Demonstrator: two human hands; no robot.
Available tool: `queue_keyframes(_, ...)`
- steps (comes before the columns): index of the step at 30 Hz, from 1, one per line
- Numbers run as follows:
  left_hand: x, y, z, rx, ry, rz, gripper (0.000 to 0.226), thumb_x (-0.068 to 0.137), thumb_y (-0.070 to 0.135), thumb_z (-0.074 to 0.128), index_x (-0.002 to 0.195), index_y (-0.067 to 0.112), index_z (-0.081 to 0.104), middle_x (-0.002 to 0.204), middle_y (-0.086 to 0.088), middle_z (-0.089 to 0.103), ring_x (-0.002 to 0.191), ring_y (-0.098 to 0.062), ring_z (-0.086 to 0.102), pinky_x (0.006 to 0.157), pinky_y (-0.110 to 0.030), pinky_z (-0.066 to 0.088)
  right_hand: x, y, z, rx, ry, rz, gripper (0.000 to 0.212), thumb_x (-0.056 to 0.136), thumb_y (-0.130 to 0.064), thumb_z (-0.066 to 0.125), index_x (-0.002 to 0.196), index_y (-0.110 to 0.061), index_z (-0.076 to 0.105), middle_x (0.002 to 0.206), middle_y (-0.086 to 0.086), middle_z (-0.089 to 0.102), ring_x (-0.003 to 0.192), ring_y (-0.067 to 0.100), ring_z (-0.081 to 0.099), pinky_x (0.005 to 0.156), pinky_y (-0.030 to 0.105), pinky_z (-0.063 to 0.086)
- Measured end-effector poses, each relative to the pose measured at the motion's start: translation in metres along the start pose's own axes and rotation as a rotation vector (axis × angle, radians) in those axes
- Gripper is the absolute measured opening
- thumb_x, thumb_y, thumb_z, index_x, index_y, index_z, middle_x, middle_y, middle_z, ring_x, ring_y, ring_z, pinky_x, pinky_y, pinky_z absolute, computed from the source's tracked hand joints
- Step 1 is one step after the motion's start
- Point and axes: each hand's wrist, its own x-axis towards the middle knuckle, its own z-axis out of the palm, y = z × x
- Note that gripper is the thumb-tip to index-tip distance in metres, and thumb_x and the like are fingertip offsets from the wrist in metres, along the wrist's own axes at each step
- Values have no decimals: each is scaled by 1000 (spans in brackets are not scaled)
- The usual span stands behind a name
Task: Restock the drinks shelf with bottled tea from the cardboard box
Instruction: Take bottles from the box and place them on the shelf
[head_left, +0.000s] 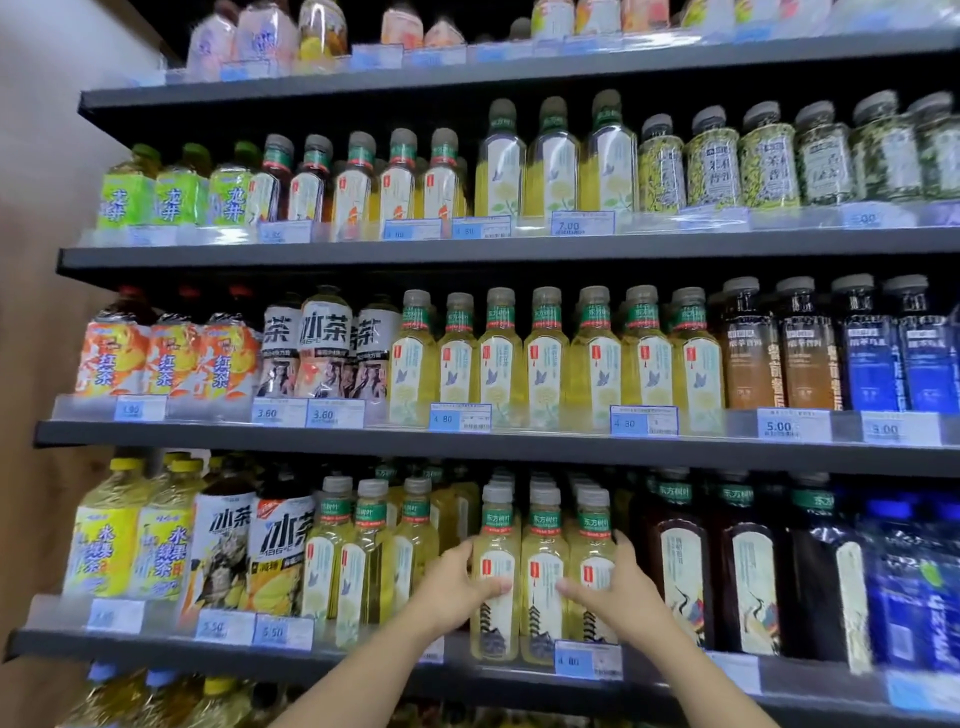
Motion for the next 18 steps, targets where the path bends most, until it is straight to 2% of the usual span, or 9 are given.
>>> queue_keyframes(2, 0, 2, -2, 63, -3, 6, 52, 88, 38, 75, 134, 26, 54, 121, 15, 55, 103, -1, 61, 76, -12, 54, 2, 3, 0, 37, 0, -2, 122, 69, -51, 85, 157, -18, 7, 145, 2, 51, 129, 25, 53, 102, 36, 43)
queue_keyframes(3, 2, 1, -2, 45, -25, 2, 60, 86, 41, 75, 138, 28, 49, 124, 15, 53, 106, -2, 60, 77, -11, 53, 2, 5, 0, 56, 1, 6, 124, 67, -52, 85, 157, -20, 6, 145, 2, 51, 129, 25, 53, 103, 37, 43)
queue_keyframes(5, 6, -7, 2, -37, -112, -30, 88, 80, 47, 80, 151, 29, 32, 132, 13, 61, 113, -2, 63, 89, -20, 54, 2, 8, 3, 93, 1, 30, 129, 61, -58, 86, 157, -23, 7, 144, 0, 53, 128, 24, 54, 103, 39, 44)
queue_keyframes(8, 8, -13, 11, -67, -125, -68, 131, 61, 65, 85, 159, 32, 5, 144, 12, 56, 129, -8, 54, 109, -32, 45, 2, 14, 6, 96, -19, 41, 130, 50, -72, 84, 153, -27, 20, 134, -8, 60, 119, 16, 59, 100, 39, 50)
queue_keyframes(10, 15, -19, 18, -114, -81, -77, 130, 54, 66, 89, 155, 35, 14, 133, 16, 63, 122, -5, 60, 106, -32, 48, 3, 17, 6, 90, -30, 37, 122, 46, -75, 84, 146, -29, 31, 127, -13, 63, 113, 12, 61, 97, 36, 52)
queue_keyframes(14, 27, -31, 23, -136, -69, -82, 108, 45, 65, 94, 136, 32, 45, 113, 17, 73, 104, -2, 70, 95, -36, 57, 5, 20, 7, 88, -54, 27, 95, 50, -66, 87, 130, -34, 47, 110, -16, 70, 100, 3, 66, 89, 31, 55)
queue_keyframes(18, 27, -33, 22, -124, -93, -74, 93, 47, 62, 94, 125, 30, 55, 108, 15, 75, 99, -3, 72, 90, -37, 59, 9, 25, 9, 87, -60, 40, 89, 48, -67, 87, 123, -35, 51, 104, -16, 72, 95, 1, 68, 87, 32, 57)
